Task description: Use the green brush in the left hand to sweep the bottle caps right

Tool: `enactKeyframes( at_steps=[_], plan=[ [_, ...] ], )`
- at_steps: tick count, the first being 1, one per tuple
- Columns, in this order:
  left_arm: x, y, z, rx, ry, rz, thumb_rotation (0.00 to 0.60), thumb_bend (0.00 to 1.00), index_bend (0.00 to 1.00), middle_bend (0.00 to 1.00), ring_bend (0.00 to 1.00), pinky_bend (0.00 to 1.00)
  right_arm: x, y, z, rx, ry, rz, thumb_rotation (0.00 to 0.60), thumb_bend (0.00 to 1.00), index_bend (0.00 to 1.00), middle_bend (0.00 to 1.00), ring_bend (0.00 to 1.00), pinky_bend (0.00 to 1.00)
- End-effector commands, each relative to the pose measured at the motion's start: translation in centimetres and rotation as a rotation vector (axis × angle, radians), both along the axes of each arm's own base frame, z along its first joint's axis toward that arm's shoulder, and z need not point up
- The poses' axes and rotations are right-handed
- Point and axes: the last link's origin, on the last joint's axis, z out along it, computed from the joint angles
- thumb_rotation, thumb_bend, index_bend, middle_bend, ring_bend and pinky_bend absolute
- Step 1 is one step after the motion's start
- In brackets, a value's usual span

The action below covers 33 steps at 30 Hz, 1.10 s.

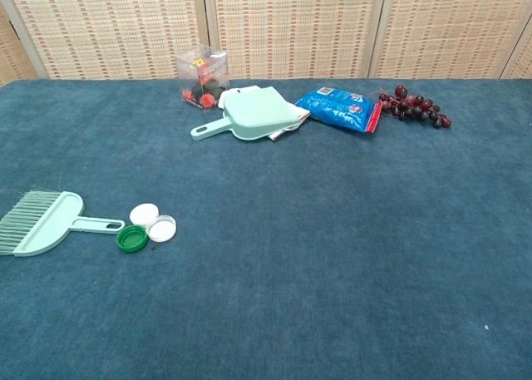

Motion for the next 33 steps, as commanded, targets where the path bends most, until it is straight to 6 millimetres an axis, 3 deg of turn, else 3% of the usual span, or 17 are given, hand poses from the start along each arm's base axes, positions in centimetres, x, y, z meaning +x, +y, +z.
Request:
enactKeyframes(
  at_steps=[1,3,5,8,9,14,18,25,33],
  plan=[
    [-0.1,0.3,-0.3,-0.015,0.001,0.011,0.600,0.37,0.00,0.00,0.00,0.11,0.1,0.0,-0.4,0.001,0.012,0.000,0.600,0.19,0.00,0.00,0.00,0.00],
    [-0.1,0.6,-0.8,-0.021,0.001,0.018,0.600,0.37,0.00,0.00,0.01,0.15,0.1,-0.1,-0.5,-0.003,0.016,0.002,0.600,0.19,0.00,0.00,0.00,0.00],
    [-0.1,1.0,-1.8,-0.045,0.008,0.021,0.600,0.38,0.00,0.00,0.11,0.26,0.1,0.0,-0.4,-0.013,0.018,0.001,0.600,0.19,0.00,0.00,0.00,0.00],
    [0.1,1.9,-3.5,-0.062,0.016,0.026,0.600,0.39,0.00,0.02,0.40,0.58,0.1,0.0,-0.3,-0.033,0.020,0.007,0.600,0.19,0.00,0.00,0.00,0.00],
    [0.2,2.2,-3.9,-0.058,0.016,0.026,0.600,0.39,0.00,0.03,0.45,0.64,0.1,0.1,-0.3,-0.036,0.024,0.008,0.600,0.19,0.00,0.00,0.00,0.00],
    [1.3,4.1,-6.1,-0.066,-0.037,0.031,0.600,0.36,0.07,0.18,0.61,0.79,0.1,-0.1,-0.7,-0.045,0.043,0.003,0.600,0.19,0.00,0.00,0.00,0.00],
    [2.0,5.2,-7.6,-0.059,-0.009,0.019,0.600,0.36,0.13,0.23,0.68,0.83,0.0,-0.3,-1.1,-0.037,0.058,-0.011,0.600,0.19,0.00,0.00,0.00,0.00],
    [2.4,7.1,-10.0,-0.076,0.046,0.036,0.600,0.35,0.21,0.24,0.70,0.85,-0.2,-0.5,-1.3,-0.041,0.075,-0.035,0.600,0.19,0.00,0.00,0.00,0.00],
    [3.3,8.4,-12.0,-0.083,0.076,0.044,0.600,0.34,0.23,0.26,0.72,0.86,-0.4,-0.7,-1.4,-0.043,0.085,-0.050,0.600,0.19,0.00,0.00,0.00,0.00]
  ],
)
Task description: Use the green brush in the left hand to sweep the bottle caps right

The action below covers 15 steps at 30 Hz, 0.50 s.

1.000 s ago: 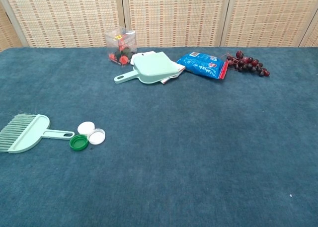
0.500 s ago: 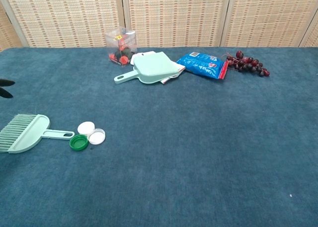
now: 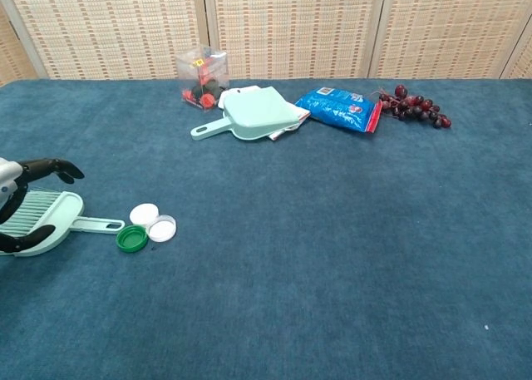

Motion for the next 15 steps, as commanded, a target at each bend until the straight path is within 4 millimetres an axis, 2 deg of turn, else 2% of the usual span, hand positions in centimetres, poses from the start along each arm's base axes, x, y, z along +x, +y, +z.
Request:
enactKeyframes(
  at_steps=[1,8,15],
  plan=[
    [0.2,0.4,-0.6,0.002,0.018,0.002,0.600,0.34,0.24,0.27,0.72,0.87,0.0,0.0,0.0,0.001,0.001,-0.001,0.600,0.19,0.00,0.00,0.00,0.00],
    [-0.6,1.5,-2.2,-0.020,0.175,0.035,0.600,0.34,0.28,0.30,0.72,0.87,-0.1,0.0,0.0,0.007,0.006,-0.013,0.600,0.19,0.00,0.00,0.00,0.00],
    [-0.3,2.0,-3.0,-0.018,0.190,0.030,0.600,0.34,0.29,0.32,0.72,0.87,-0.1,0.0,0.0,0.009,0.010,-0.022,0.600,0.19,0.00,0.00,0.00,0.00]
  ],
)
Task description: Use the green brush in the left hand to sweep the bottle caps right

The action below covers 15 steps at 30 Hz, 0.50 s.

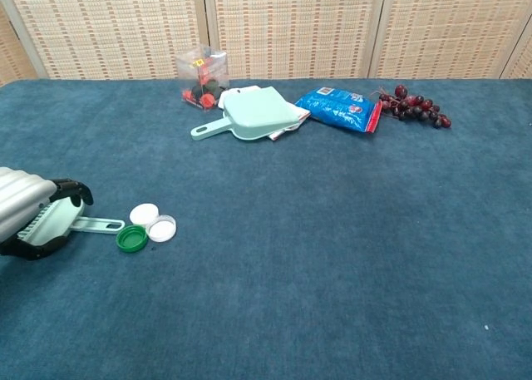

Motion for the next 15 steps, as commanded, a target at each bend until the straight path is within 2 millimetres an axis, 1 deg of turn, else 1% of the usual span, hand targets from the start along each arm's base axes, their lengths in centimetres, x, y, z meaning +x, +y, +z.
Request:
enactKeyframes(
  at_steps=[1,8,12,15],
  plan=[
    [0.3,0.3,-0.6,-0.003,0.012,-0.009,0.600,0.34,0.29,0.32,0.72,0.87,0.0,0.0,0.0,0.001,0.001,-0.003,0.600,0.19,0.00,0.00,0.00,0.00],
    [1.3,0.5,-1.5,-0.008,0.023,-0.045,0.600,0.34,0.31,0.34,0.72,0.87,-0.1,-0.1,0.1,0.001,0.001,-0.007,0.600,0.19,0.00,0.00,0.00,0.00],
    [1.5,0.6,-1.9,-0.005,0.053,-0.058,0.600,0.34,0.33,0.36,0.72,0.87,-0.1,-0.1,0.1,0.002,-0.001,-0.008,0.600,0.19,0.00,0.00,0.00,0.00],
    [1.4,0.8,-2.1,0.003,0.099,-0.065,0.600,0.34,0.35,0.40,0.72,0.87,0.0,0.0,0.2,0.000,-0.004,-0.009,0.600,0.19,0.00,0.00,0.00,0.00]
  ],
)
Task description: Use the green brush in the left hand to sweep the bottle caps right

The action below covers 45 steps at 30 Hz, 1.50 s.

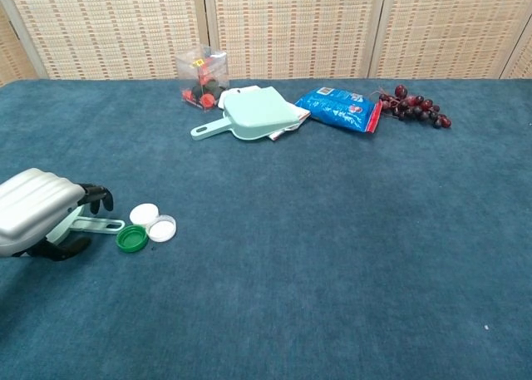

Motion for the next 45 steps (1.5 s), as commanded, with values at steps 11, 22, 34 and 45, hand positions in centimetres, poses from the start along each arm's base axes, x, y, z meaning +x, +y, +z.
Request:
enactKeyframes(
  at_steps=[11,22,34,45],
  plan=[
    [-0.3,0.5,-0.4,0.013,0.069,-0.001,0.600,0.35,0.44,0.51,0.72,0.87,0.0,0.1,0.1,-0.001,-0.001,-0.002,0.600,0.19,0.00,0.00,0.00,0.00],
    [1.2,0.1,1.6,0.072,-0.124,-0.116,0.600,0.73,0.74,0.87,0.79,0.90,0.1,0.1,0.0,0.004,0.000,-0.002,0.600,0.19,0.00,0.00,0.00,0.00],
    [2.7,0.6,5.7,0.062,-0.898,-0.234,0.600,0.82,0.76,0.92,0.84,0.94,0.2,0.3,-0.1,0.012,-0.001,-0.001,0.600,0.19,0.00,0.00,0.00,0.00],
    [0.4,1.9,3.8,-0.003,-0.972,-0.118,0.600,0.82,0.76,0.92,0.84,0.94,0.1,0.2,0.0,0.014,-0.008,-0.004,0.600,0.19,0.00,0.00,0.00,0.00]
  ],
)
